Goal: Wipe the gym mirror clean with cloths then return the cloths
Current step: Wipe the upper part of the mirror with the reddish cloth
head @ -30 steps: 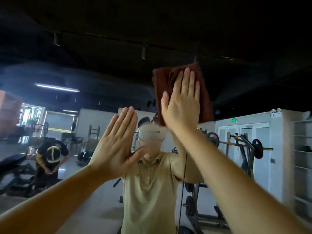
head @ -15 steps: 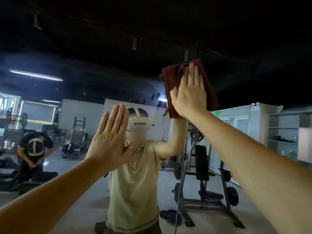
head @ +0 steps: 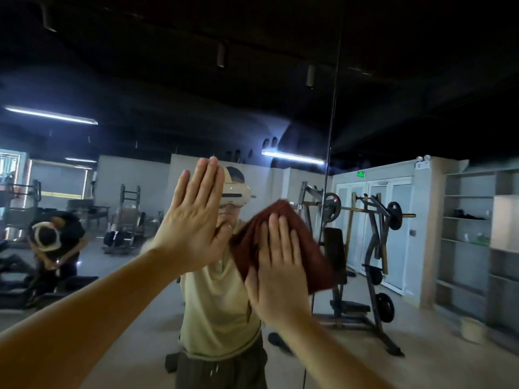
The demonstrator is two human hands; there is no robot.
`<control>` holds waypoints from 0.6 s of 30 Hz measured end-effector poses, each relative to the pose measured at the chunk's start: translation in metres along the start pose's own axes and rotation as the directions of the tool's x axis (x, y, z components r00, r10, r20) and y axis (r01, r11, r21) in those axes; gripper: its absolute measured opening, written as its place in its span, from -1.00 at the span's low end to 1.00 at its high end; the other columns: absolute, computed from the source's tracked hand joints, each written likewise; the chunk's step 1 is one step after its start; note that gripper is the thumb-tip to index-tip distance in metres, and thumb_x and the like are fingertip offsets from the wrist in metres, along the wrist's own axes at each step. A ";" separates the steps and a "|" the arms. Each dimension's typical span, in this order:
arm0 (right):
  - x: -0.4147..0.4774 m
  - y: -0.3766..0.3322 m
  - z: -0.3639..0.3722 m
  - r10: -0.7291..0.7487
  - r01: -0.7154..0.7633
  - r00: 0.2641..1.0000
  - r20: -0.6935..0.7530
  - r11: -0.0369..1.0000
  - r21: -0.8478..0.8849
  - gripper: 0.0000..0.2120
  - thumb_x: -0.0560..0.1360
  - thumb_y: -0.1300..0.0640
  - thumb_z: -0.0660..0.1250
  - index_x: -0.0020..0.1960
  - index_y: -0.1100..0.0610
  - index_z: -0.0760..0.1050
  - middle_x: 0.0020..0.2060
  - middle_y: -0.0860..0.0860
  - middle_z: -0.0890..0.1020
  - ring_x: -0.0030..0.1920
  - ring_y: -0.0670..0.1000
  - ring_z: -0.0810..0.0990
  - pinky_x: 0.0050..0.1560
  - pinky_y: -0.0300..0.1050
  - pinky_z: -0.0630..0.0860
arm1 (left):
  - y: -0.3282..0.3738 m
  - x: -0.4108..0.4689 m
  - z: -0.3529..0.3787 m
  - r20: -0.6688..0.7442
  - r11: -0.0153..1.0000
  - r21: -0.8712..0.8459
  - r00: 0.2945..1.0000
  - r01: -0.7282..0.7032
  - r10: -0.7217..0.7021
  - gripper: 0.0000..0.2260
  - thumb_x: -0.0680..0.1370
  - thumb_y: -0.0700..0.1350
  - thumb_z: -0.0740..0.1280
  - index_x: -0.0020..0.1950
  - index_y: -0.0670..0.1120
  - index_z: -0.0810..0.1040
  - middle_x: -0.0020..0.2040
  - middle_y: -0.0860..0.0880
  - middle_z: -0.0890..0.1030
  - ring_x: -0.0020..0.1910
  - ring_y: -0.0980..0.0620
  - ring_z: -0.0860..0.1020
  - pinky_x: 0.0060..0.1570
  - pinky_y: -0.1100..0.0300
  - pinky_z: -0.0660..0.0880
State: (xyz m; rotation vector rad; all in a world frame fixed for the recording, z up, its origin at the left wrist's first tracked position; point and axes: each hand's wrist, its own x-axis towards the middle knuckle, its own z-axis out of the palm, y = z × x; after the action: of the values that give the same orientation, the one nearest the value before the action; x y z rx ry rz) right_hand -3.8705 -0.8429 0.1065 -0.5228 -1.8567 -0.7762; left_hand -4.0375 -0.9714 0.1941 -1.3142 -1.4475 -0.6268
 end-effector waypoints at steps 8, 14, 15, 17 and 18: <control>-0.059 0.012 -0.011 -0.296 0.299 0.941 0.164 0.954 0.006 -0.29 0.69 -0.09 0.11 0.69 0.23 -0.06 0.69 0.15 -0.11 0.69 0.13 -0.11 0.67 0.15 -0.07 | -0.002 0.001 -0.001 0.028 1.000 0.022 1.000 -0.003 0.003 -0.21 0.66 0.23 -0.05 0.69 -0.25 -0.22 0.70 -0.21 -0.24 0.68 -0.15 -0.29 0.65 -0.11 -0.25; 0.114 0.051 -0.049 0.162 -0.162 0.984 -0.079 0.987 0.005 -0.28 0.62 -0.04 0.04 0.67 0.29 -0.01 0.67 0.24 0.02 0.68 0.20 -0.03 0.67 0.18 -0.04 | 0.010 0.000 -0.001 0.046 0.993 0.098 0.997 0.064 -0.069 -0.23 0.70 0.21 -0.01 0.68 -0.26 -0.24 0.69 -0.24 -0.25 0.68 -0.19 -0.27 0.66 -0.17 -0.16; 0.123 0.047 -0.049 0.209 -0.209 0.972 -0.104 0.978 0.012 -0.28 0.61 -0.02 0.05 0.67 0.31 0.00 0.67 0.25 0.04 0.68 0.21 -0.01 0.67 0.19 -0.03 | 0.014 0.000 -0.002 0.052 0.988 0.122 0.994 0.091 -0.098 -0.24 0.72 0.20 -0.01 0.68 -0.25 -0.25 0.69 -0.24 -0.27 0.68 -0.19 -0.27 0.66 -0.17 -0.17; 0.115 0.034 -0.040 0.249 -0.252 0.958 -0.145 0.968 -0.003 -0.28 0.62 -0.01 0.07 0.66 0.33 0.01 0.66 0.27 0.06 0.68 0.22 0.00 0.67 0.18 -0.03 | 0.022 -0.005 -0.004 0.053 0.983 0.139 0.990 0.120 -0.128 -0.27 0.73 0.19 -0.03 0.68 -0.25 -0.24 0.69 -0.23 -0.27 0.69 -0.18 -0.26 0.66 -0.15 -0.19; 0.103 0.028 -0.033 0.243 -0.248 0.957 -0.158 0.969 -0.007 -0.28 0.63 -0.02 0.07 0.66 0.34 0.01 0.66 0.27 0.06 0.68 0.23 0.00 0.66 0.18 -0.03 | 0.026 -0.015 -0.003 0.040 0.985 0.118 0.990 0.128 -0.133 -0.29 0.73 0.17 -0.05 0.69 -0.25 -0.21 0.69 -0.23 -0.24 0.69 -0.18 -0.23 0.66 -0.13 -0.20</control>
State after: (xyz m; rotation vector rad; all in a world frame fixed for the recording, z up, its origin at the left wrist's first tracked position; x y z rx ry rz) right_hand -3.8712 -0.8466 0.2186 -0.6767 -1.6021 -0.6564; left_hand -4.0144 -0.9726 0.1750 -1.1588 -1.5950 -0.5915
